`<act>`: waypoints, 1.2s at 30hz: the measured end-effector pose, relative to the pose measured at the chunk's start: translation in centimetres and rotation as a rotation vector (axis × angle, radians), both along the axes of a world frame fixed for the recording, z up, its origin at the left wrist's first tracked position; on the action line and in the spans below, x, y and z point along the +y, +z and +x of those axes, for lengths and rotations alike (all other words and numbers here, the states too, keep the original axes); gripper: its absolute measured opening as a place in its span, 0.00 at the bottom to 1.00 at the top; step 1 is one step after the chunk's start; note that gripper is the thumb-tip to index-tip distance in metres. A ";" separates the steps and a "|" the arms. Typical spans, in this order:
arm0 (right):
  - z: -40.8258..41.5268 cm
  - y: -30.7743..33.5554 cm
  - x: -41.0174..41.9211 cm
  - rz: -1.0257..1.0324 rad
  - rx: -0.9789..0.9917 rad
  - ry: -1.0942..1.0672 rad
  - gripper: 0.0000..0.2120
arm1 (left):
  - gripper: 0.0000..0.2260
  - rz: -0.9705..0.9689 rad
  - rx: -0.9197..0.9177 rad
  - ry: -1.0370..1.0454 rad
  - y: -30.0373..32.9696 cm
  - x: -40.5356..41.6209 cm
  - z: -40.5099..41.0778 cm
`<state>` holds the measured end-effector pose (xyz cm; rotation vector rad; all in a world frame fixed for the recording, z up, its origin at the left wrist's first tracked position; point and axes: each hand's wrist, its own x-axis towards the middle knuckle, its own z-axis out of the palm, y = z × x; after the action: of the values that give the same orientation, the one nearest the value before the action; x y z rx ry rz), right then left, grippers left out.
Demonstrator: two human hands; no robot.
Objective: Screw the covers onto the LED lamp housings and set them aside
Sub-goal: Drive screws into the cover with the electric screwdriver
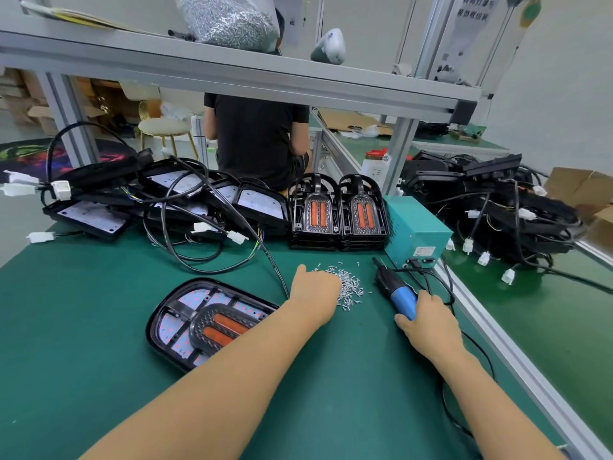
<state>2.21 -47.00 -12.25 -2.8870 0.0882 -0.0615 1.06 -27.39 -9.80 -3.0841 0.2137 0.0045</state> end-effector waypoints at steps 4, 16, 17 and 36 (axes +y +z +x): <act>0.2 0.1 0.1 -0.020 0.027 -0.005 0.20 | 0.15 0.026 0.063 -0.097 0.0 0.1 -0.2; 1.0 3.1 -0.5 0.611 0.100 -0.012 0.09 | 0.08 -1.354 0.050 0.182 4.3 2.8 -2.7; 0.9 4.0 -0.2 0.804 0.119 -0.042 0.07 | 0.08 -1.491 0.064 0.200 4.8 3.6 -3.1; -5.6 14.4 12.1 2.282 -0.026 0.354 0.08 | 0.05 -2.437 0.195 0.324 3.7 11.5 -12.2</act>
<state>-3.38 -34.87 2.16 -0.5912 -0.2216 0.0537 -11.13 -15.91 -6.07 -5.3208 -1.4300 0.2017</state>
